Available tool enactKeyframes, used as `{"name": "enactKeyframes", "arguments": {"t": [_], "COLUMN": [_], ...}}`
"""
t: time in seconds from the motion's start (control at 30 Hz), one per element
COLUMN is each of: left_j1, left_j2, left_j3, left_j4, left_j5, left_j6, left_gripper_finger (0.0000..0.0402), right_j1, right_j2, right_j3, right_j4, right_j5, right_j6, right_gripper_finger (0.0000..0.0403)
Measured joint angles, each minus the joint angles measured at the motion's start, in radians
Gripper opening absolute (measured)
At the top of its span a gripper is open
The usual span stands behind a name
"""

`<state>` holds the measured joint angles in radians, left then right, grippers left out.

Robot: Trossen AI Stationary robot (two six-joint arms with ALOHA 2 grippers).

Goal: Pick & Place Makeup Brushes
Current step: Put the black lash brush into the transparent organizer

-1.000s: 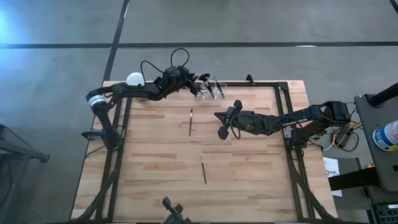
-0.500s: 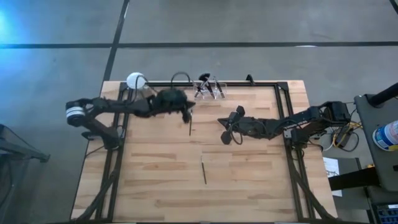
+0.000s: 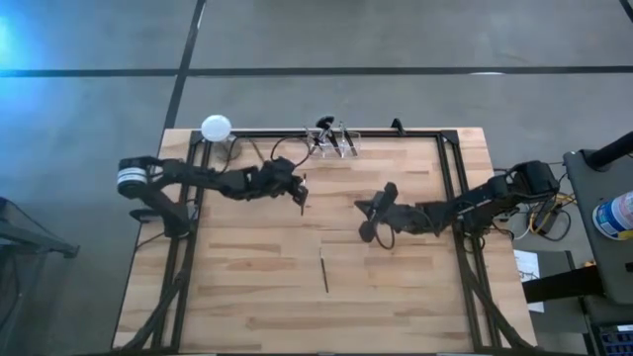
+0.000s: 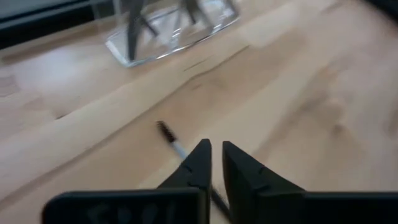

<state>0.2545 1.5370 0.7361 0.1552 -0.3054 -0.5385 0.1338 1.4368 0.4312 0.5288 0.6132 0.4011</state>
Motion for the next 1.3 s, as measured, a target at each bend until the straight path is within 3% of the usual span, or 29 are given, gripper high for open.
{"name": "enactKeyframes", "arguments": {"t": [0.33, 0.6, 0.87, 1.0, 1.2, 1.3], "left_j1": [0.084, 0.084, 0.084, 0.084, 0.081, 0.069], "left_j2": [0.191, 0.277, 0.288, 0.296, 0.298, 0.292], "left_j3": [0.152, 0.216, 0.226, 0.228, 0.232, 0.232], "left_j4": [-0.104, -0.155, -0.206, -0.225, -0.311, -0.338], "left_j5": [0.041, 0.042, 0.047, 0.062, 0.084, 0.087], "left_j6": [-0.021, -0.016, 0.000, 0.043, 0.104, 0.145], "left_gripper_finger": [0.0102, 0.0110, 0.0110, 0.0095, 0.0015, 0.0008], "right_j1": [0.033, 0.033, 0.033, 0.033, 0.032, 0.033], "right_j2": [0.000, 0.000, 0.000, -0.001, -0.001, -0.001], "right_j3": [-0.002, -0.002, -0.002, -0.002, -0.004, -0.005], "right_j4": [0.009, 0.009, 0.009, 0.008, 0.007, 0.007], "right_j5": [0.043, 0.045, 0.045, 0.045, 0.045, 0.045], "right_j6": [0.004, 0.008, 0.008, 0.008, 0.007, 0.007], "right_gripper_finger": [0.0008, 0.0008, 0.0008, 0.0008, 0.0008, 0.0008]}}
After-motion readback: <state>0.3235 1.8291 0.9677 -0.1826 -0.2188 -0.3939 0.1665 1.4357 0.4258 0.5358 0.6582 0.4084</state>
